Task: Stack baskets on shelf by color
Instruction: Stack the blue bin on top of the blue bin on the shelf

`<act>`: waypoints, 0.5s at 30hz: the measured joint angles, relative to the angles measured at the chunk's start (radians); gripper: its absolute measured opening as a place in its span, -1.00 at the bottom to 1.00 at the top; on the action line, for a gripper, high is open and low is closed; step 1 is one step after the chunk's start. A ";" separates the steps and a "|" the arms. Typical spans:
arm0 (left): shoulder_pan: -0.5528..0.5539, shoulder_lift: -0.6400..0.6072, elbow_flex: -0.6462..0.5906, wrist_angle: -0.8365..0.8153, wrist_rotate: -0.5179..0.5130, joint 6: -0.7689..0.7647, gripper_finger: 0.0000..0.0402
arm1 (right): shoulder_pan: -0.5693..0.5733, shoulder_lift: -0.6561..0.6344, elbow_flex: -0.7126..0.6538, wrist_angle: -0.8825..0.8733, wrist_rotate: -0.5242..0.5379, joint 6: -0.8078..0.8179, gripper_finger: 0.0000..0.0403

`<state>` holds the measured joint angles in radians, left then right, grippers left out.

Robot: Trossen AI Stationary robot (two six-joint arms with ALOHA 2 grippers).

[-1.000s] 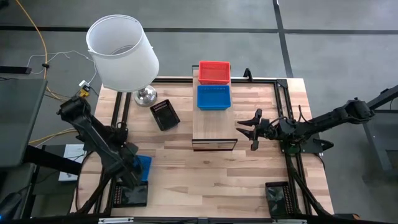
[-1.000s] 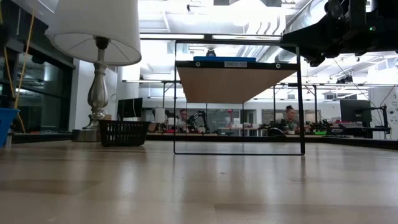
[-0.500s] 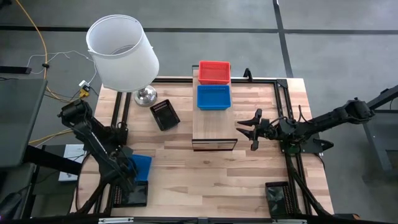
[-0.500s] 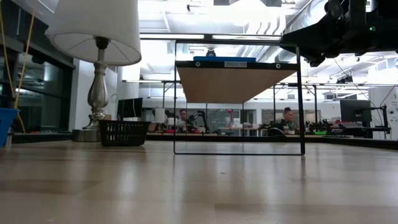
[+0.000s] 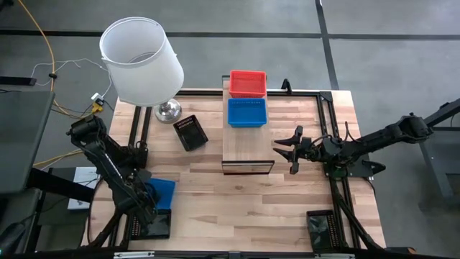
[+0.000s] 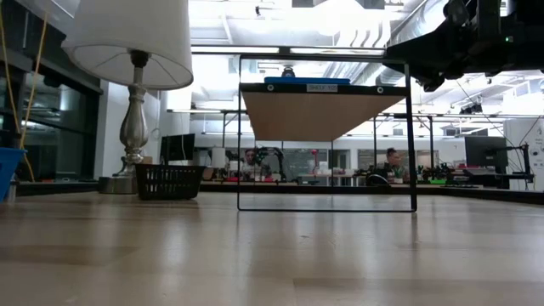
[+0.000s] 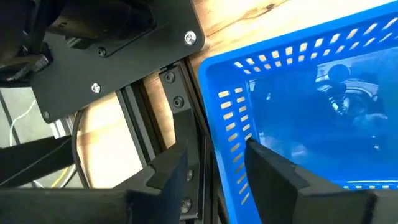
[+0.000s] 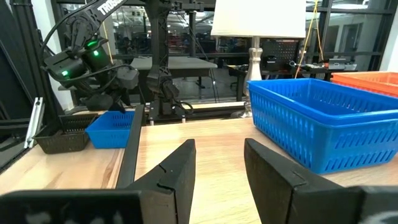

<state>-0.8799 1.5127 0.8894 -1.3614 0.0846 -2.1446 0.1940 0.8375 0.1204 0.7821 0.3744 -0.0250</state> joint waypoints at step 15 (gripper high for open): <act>0.000 0.000 -0.066 0.102 -0.007 -0.003 -0.28 | 0.000 0.000 0.000 -0.013 0.000 0.025 -0.38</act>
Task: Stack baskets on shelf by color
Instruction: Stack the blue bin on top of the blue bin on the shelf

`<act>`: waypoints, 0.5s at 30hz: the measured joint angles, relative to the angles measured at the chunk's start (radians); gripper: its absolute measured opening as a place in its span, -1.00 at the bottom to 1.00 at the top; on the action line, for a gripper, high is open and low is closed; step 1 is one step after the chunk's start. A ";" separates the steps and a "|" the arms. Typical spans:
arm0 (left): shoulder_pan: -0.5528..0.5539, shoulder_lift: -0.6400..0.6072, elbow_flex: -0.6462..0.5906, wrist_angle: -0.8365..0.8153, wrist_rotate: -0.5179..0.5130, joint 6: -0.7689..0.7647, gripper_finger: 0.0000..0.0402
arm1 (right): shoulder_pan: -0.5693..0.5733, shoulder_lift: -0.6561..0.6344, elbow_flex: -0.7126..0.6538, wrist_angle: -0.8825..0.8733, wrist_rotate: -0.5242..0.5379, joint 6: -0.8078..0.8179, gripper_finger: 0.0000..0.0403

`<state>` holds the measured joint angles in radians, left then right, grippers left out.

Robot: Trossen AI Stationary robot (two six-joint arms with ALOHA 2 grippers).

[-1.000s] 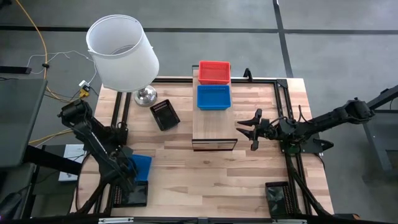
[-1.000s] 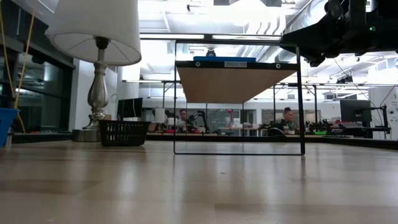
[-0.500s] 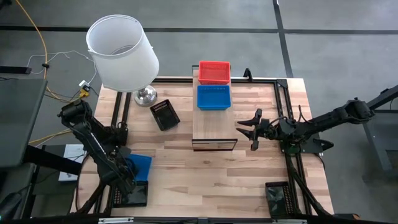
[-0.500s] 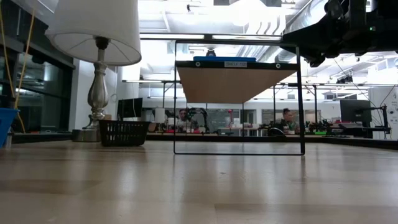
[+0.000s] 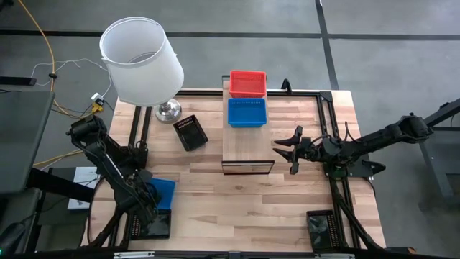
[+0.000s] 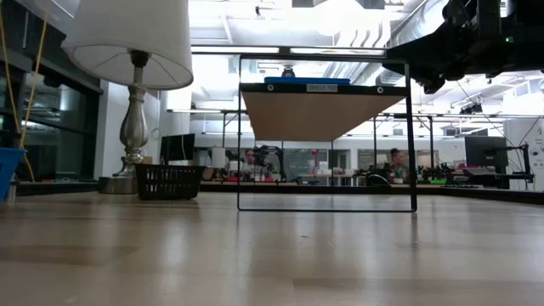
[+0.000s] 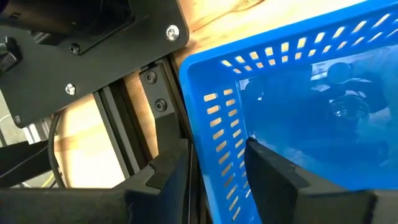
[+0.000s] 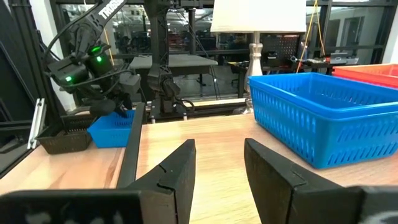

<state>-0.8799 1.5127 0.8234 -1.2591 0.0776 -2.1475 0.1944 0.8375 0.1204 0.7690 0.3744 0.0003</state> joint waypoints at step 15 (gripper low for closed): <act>0.000 -0.004 0.000 -0.017 -0.053 0.010 -0.96 | 0.000 0.000 0.000 -0.002 0.000 0.022 -0.38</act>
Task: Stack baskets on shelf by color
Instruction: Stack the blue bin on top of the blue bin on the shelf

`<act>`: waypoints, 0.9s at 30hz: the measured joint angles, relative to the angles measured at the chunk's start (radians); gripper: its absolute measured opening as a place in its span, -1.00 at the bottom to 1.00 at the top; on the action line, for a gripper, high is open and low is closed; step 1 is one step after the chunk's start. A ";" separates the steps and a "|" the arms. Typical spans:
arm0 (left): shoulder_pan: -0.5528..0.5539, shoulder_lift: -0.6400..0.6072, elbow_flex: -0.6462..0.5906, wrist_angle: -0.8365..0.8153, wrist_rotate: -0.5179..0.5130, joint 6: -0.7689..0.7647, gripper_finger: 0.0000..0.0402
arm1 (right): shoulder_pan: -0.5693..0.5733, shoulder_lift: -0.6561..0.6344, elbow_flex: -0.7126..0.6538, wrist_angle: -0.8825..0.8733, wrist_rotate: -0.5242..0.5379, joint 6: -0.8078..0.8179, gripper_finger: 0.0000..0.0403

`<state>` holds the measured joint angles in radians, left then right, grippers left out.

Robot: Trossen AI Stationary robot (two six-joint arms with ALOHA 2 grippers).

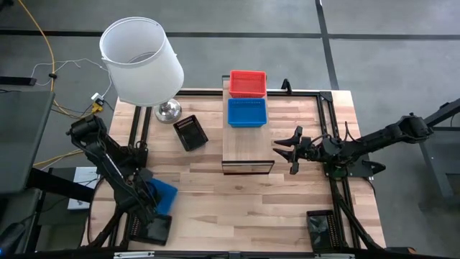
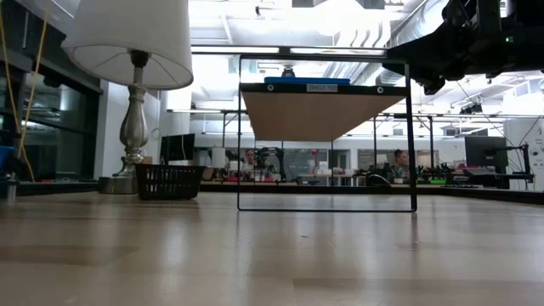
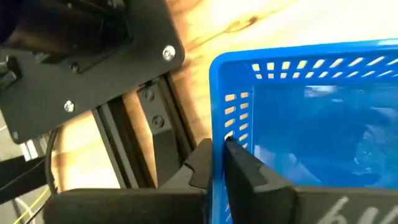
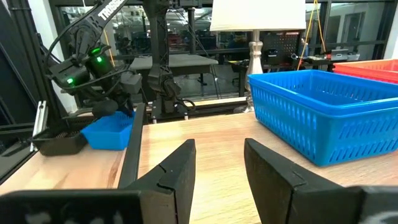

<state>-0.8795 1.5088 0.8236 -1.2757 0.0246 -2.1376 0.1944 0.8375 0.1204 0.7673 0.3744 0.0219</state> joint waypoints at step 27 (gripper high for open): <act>0.066 -0.323 0.320 -0.198 -0.929 0.209 -1.00 | 0.000 0.000 0.000 -0.008 0.000 0.003 -0.38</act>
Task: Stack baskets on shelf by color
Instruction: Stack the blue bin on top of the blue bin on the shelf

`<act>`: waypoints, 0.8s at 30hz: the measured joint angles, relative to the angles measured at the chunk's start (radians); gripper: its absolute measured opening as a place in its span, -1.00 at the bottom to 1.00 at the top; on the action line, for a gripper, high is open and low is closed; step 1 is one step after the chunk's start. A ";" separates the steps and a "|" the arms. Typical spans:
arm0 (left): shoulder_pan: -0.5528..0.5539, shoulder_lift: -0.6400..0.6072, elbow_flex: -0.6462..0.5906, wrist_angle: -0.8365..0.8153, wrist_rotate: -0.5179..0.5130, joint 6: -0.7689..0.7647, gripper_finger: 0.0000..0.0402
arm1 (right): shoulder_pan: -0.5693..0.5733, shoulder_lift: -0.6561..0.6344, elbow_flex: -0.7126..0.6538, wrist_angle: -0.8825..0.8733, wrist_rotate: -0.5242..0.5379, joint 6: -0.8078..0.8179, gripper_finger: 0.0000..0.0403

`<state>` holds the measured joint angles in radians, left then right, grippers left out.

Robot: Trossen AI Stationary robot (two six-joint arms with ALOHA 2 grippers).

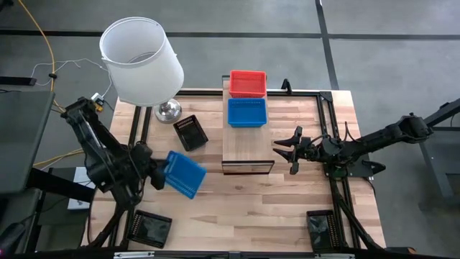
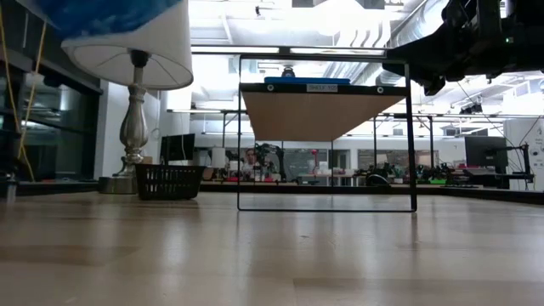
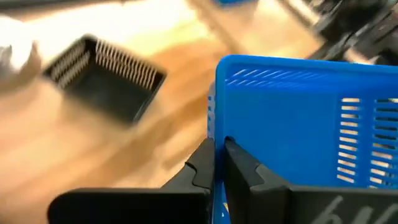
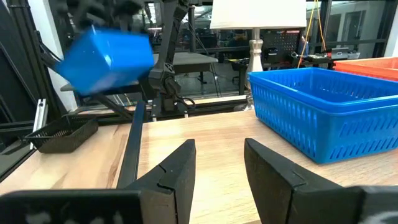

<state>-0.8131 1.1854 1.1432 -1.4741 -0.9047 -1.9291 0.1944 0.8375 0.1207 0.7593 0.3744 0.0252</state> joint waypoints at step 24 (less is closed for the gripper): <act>0.934 0.143 0.179 1.118 0.342 1.363 -1.00 | 0.000 0.000 0.000 0.009 -0.002 -0.004 -0.38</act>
<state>0.1213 1.3280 1.3220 -0.3561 -0.5624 -0.5662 0.1944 0.8371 0.1211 0.7679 0.3724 0.0213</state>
